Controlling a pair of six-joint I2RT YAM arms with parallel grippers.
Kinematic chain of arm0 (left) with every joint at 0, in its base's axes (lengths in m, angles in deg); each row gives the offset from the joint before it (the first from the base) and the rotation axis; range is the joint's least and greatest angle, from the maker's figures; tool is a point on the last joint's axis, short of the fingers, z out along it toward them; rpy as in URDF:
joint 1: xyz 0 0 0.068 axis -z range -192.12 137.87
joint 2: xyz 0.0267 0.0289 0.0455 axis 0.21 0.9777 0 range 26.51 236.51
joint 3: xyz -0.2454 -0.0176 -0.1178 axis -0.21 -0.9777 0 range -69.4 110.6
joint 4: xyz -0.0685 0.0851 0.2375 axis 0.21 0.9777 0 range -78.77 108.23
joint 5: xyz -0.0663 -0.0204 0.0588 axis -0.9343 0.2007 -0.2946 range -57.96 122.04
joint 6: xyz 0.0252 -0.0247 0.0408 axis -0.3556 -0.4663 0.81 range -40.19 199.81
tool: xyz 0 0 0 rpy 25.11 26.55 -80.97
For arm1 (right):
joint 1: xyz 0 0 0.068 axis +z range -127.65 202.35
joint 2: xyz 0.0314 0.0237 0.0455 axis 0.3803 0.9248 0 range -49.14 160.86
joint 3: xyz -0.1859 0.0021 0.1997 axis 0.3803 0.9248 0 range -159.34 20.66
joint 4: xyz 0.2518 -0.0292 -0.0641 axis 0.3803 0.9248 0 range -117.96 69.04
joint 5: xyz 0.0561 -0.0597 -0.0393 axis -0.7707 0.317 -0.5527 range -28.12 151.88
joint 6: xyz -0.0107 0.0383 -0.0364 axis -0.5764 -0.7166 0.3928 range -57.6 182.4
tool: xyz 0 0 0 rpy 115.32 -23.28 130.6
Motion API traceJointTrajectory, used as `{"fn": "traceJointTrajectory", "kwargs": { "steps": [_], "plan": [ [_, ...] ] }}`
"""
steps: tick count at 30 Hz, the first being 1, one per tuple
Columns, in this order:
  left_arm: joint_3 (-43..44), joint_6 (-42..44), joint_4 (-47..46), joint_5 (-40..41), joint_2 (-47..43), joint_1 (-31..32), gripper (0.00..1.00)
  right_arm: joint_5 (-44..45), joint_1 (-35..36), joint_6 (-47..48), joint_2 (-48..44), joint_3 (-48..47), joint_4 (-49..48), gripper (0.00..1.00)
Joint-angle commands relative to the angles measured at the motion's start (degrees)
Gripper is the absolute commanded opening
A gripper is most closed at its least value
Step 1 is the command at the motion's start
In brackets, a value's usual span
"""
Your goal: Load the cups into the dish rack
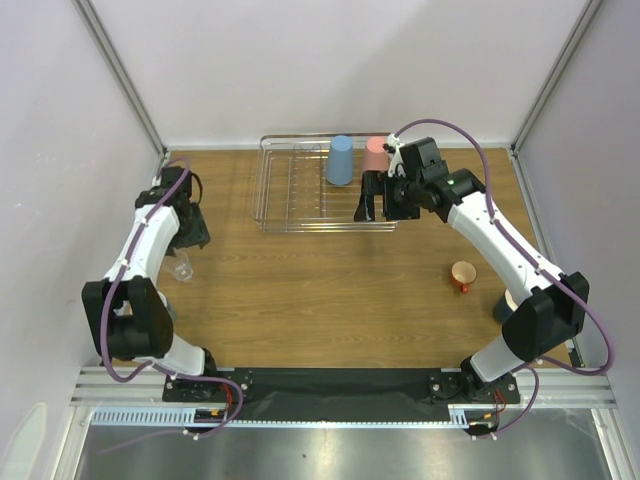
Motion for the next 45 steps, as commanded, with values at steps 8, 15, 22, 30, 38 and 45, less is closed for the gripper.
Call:
{"fn": "traceJointTrajectory", "kwargs": {
  "steps": [8,15,22,30,38,45],
  "plan": [
    [-1.2,3.8,-5.1,-4.4,5.5,-4.8,0.59,2.0,0.1,2.1,-2.5,-2.4,0.7,0.96],
    [-1.9,4.0,-5.9,-4.4,7.5,-5.5,0.55,2.0,-0.1,2.2,-1.8,-3.2,0.9,0.96],
    [-1.7,4.7,-6.5,-4.7,8.2,-6.3,0.55,1.7,-0.5,2.0,-1.1,-3.6,0.7,0.96],
    [-1.7,4.8,-6.9,-5.3,9.5,-7.1,0.52,1.3,-1.1,1.8,-0.4,-4.3,0.6,0.96],
    [-2.0,5.4,-7.5,-6.4,11.4,-7.8,0.45,1.5,-1.5,1.9,-0.1,-5.0,0.7,0.96],
    [-2.5,5.2,-8.4,-7.7,12.6,-8.4,0.14,1.7,-1.8,1.7,0.0,-5.7,0.7,0.96]
  ]
}}
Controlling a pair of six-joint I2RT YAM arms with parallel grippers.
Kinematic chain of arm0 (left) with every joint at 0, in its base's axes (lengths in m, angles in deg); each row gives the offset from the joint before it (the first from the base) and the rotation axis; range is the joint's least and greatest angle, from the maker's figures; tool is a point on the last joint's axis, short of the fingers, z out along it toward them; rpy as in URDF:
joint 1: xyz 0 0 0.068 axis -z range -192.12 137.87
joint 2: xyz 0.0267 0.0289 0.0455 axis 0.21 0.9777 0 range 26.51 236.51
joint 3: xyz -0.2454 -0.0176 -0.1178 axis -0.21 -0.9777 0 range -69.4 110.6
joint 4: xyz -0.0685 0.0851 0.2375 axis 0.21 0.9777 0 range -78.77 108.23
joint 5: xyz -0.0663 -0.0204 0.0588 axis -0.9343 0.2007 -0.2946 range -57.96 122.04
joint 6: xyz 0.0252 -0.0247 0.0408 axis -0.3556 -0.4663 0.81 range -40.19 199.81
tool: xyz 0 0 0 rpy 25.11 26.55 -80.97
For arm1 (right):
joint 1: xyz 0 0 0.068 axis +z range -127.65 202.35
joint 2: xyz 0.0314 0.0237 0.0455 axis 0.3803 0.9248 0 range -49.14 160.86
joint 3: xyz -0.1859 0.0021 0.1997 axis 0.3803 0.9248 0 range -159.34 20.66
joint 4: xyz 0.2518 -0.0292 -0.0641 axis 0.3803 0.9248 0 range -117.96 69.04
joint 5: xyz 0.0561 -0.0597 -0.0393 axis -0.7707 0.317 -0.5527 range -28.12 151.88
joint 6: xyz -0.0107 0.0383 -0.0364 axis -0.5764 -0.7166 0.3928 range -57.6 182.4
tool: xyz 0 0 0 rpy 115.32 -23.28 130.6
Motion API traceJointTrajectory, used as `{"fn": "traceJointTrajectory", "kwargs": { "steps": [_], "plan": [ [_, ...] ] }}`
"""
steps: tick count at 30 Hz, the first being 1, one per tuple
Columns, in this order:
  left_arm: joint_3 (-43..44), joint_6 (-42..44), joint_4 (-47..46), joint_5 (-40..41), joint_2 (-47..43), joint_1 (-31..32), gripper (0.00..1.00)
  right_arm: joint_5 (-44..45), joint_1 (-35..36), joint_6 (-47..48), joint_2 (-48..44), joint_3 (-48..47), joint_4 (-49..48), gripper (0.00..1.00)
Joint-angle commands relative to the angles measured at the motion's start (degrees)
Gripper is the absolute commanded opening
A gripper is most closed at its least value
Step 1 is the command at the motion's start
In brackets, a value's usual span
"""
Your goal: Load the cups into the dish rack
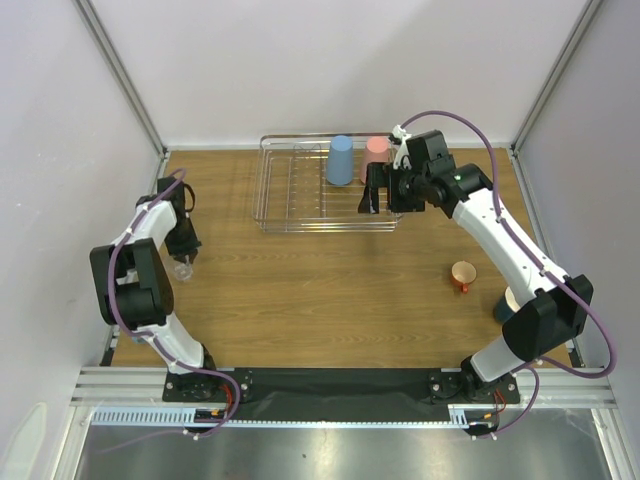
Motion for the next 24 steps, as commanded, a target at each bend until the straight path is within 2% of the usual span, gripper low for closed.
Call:
{"fn": "traceJointTrajectory", "kwargs": {
  "steps": [1,3,8,15,19,20,22,23,24],
  "plan": [
    [-0.2,0.8,-1.3,-1.5,0.2,-0.8,0.10,0.4,-0.4,0.3,0.0,-3.0,-0.2,0.96],
    [0.6,0.9,-0.8,-1.8,0.0,-0.7,0.00,0.5,-0.4,0.2,0.0,-3.4,-0.3,0.96],
    [3.8,-1.2,1.2,-4.8,-3.8,-0.8,0.00,-0.2,-0.3,-1.2,0.8,-5.0,-0.9,0.95],
    [8.1,-13.2,1.8,-24.9,-18.5,-0.2,0.00,-4.3,-0.2,-11.1,1.1,-6.3,-9.4,0.88],
    [10.4,-21.5,0.9,-30.6,-29.8,2.4,0.00,-4.8,0.1,-20.3,0.3,-6.4,-18.4,0.84],
    [9.8,-24.4,-1.3,-33.1,-32.2,3.2,0.01,-4.7,0.3,-22.5,0.1,-6.2,-20.3,0.83],
    [3.0,-37.2,-16.9,-39.0,-41.8,4.8,0.00,-4.5,1.6,-28.2,-1.4,-4.7,-28.7,0.83],
    [-4.5,-42.7,-23.4,-40.6,-44.6,5.3,0.00,-4.3,2.3,-29.9,-1.9,-2.2,-32.6,0.85],
    [-8.0,-53.6,-34.9,-42.1,-47.4,5.6,0.00,-4.0,3.1,-31.9,-2.7,-0.8,-36.8,0.87]
  ]
}}
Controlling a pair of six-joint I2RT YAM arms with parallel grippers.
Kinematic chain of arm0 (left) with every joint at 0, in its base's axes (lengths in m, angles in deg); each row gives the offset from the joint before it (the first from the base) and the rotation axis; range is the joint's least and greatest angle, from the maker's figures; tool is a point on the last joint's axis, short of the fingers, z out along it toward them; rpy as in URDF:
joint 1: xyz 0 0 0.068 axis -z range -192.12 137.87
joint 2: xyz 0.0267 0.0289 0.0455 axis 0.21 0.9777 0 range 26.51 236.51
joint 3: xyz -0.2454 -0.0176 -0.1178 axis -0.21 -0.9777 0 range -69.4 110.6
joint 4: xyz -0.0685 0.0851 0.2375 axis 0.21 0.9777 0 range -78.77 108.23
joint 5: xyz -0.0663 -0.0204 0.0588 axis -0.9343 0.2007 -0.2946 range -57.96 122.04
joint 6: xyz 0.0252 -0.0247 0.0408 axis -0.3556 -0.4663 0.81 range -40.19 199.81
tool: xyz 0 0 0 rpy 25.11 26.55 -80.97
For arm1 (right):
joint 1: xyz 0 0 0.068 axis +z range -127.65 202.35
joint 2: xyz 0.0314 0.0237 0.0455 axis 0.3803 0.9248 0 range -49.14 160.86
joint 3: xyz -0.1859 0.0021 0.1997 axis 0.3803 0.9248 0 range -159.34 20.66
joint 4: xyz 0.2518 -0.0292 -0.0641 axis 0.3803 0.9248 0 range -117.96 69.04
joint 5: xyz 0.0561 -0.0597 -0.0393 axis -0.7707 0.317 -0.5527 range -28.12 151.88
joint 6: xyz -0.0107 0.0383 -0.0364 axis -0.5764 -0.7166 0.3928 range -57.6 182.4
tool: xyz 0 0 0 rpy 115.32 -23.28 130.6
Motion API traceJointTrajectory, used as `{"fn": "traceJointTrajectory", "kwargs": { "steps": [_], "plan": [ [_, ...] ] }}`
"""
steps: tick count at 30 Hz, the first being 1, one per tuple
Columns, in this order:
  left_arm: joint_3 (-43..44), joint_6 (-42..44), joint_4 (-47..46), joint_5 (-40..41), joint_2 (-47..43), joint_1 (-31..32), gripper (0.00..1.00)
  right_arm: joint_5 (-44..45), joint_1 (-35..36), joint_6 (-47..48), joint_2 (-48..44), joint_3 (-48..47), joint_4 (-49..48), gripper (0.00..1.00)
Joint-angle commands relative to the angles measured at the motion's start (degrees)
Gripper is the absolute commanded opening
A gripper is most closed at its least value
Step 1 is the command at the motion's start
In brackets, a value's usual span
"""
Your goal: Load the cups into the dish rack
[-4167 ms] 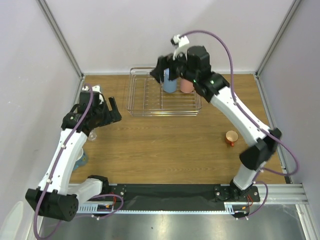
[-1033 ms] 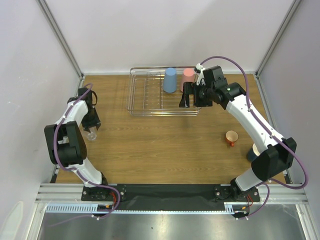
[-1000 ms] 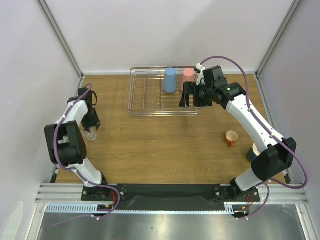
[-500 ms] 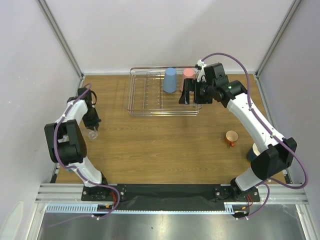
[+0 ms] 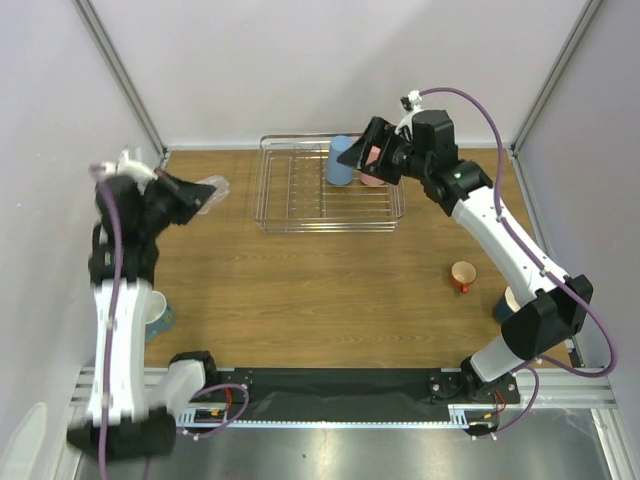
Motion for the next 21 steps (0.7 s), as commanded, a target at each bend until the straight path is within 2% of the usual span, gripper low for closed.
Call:
{"fn": "traceJointTrajectory", "kwargs": {
  "steps": [1,3,4,6,10,15,18,21],
  "plan": [
    [-12.6,-29.6,-26.6,-11.6,-10.6,1.8,0.00,-0.2,3.0,-14.6,-3.5,3.1,-24.8,0.89],
    [-19.7,-40.2,-34.2,-11.0,-14.1,3.3,0.00,-0.2,5.2,-17.5,-2.6,3.8,-31.9,0.92],
    [-20.9,-42.2,-38.6,-10.6,-16.7,3.7,0.00,0.3,5.8,-18.4,-1.6,3.5,-35.5,0.93],
    [-21.7,-45.2,-39.6,-11.1,-17.9,4.2,0.00,0.3,7.5,-21.0,-0.3,3.0,-40.1,0.95],
    [-22.5,-48.8,-47.7,-11.0,-19.8,5.0,0.00,-4.1,10.0,-24.5,2.6,2.3,-45.4,0.98],
    [-25.4,-52.8,-58.0,-8.7,-20.9,6.0,0.00,-6.2,15.7,-23.8,3.3,3.7,-48.0,1.00],
    [-26.8,-54.1,-60.8,-7.1,-21.5,8.6,0.00,-6.7,17.3,-23.6,4.7,3.0,-49.1,1.00],
    [-27.4,-53.8,-59.5,-6.6,-22.4,9.9,0.00,-7.0,18.5,-23.9,6.6,0.6,-49.7,1.00]
  ]
}}
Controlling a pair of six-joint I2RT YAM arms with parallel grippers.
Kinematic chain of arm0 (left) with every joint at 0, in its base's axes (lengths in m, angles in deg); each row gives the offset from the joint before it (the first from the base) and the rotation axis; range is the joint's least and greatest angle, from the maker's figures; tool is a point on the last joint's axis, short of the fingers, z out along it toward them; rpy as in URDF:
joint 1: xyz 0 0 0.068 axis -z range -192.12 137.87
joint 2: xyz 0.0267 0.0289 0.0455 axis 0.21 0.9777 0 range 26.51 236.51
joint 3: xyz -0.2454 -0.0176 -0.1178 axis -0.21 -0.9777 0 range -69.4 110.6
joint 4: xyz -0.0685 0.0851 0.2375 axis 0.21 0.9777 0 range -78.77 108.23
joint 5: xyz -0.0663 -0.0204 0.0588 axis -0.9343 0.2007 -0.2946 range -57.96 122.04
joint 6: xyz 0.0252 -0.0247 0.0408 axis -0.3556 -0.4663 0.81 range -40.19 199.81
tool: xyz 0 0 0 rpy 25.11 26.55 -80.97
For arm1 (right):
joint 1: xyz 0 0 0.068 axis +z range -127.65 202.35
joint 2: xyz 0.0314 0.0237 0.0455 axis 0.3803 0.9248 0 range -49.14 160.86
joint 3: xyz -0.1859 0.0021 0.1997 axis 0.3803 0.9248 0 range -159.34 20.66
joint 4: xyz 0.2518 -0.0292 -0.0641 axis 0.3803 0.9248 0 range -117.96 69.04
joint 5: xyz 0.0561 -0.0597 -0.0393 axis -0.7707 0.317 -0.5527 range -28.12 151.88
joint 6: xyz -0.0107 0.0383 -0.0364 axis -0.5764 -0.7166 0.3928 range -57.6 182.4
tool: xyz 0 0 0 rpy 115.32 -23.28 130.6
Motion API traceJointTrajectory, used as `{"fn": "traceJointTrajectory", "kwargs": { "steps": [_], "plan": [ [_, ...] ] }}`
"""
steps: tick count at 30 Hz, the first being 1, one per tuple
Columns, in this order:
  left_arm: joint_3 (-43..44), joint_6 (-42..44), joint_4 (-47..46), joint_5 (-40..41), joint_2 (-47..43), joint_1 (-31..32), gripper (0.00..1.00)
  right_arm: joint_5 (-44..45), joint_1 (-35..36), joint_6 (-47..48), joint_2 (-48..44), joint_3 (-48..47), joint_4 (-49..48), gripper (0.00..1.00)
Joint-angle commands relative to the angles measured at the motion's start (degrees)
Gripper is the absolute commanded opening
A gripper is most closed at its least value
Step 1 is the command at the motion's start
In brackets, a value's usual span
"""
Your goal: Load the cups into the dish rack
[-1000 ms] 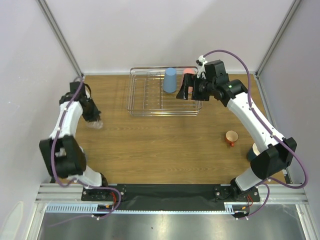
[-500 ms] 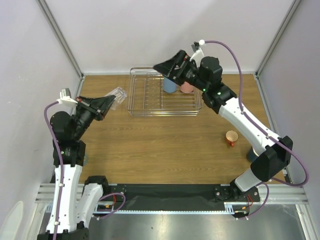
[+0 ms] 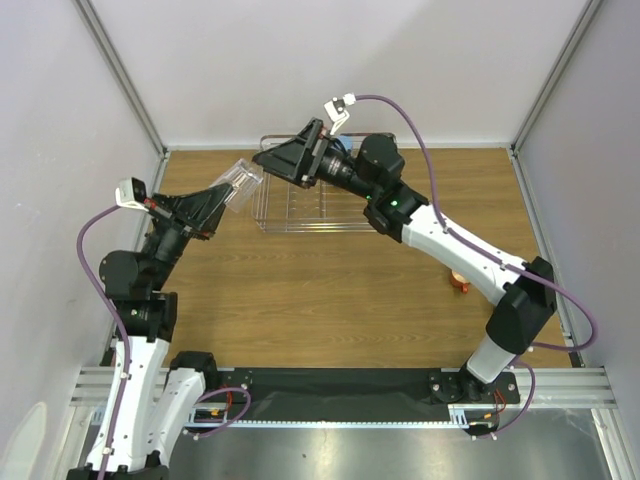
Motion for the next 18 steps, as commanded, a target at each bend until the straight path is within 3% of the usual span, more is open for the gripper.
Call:
{"fn": "traceJointTrajectory", "kwargs": {
  "steps": [1,11,18],
  "plan": [
    [-0.8,-2.5,-5.8,2.7,-1.4,1.6,0.00,-1.3,1.2,-0.6,1.9,-3.6,-4.6,1.00],
    [-0.6,-2.5,-5.6,5.4,-1.4,4.3,0.00,-1.4,3.8,0.3,2.5,-5.2,-4.2,0.95],
    [1.1,-0.9,-3.7,4.2,-1.5,4.3,0.00,0.4,0.5,6.2,-0.7,-6.9,4.6,0.97]
  ]
}}
